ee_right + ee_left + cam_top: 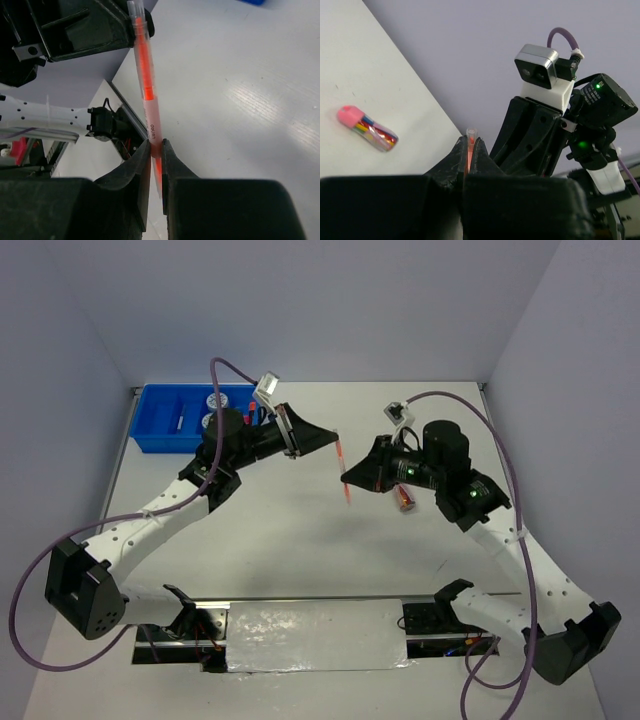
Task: Sort the stationery into containers
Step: Close the pen cap on the pen.
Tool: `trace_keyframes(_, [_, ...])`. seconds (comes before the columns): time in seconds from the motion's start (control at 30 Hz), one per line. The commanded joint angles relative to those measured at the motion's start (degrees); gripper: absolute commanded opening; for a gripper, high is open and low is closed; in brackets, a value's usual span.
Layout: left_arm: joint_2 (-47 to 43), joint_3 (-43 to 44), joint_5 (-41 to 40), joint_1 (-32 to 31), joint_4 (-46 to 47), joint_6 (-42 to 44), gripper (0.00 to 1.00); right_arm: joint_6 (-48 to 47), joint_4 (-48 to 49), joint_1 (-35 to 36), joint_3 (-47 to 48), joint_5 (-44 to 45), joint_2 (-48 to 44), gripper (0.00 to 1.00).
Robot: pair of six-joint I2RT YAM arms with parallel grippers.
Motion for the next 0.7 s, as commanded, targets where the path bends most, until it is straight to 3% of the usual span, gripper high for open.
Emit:
trace_keyframes(0.0, [-1.2, -0.5, 8.5, -2.1, -5.6, 3.1, 0.0, -3.2, 10.2, -5.1, 11.4, 3.5, 2.5, 0.0])
trace_keyframes(0.13, [0.4, 3.6, 12.6, -2.0, -12.6, 9.5, 0.0, -11.9, 6.1, -5.7, 13.3, -1.6, 2.8, 0.0])
trace_keyframes(0.3, [0.9, 4.7, 13.9, -2.0, -14.1, 10.8, 0.0, -9.3, 12.9, -5.5, 6.2, -9.1, 0.4, 0.0])
trace_keyframes(0.5, [0.4, 8.1, 12.2, -2.0, -11.6, 9.6, 0.28, -10.4, 11.9, -3.8, 3.5, -8.3, -3.2, 0.0])
trace_keyframes(0.67, [2.5, 9.4, 14.4, -2.0, -7.5, 7.2, 0.35, -10.0, 10.0, -3.4, 4.0, -8.2, -4.2, 0.0])
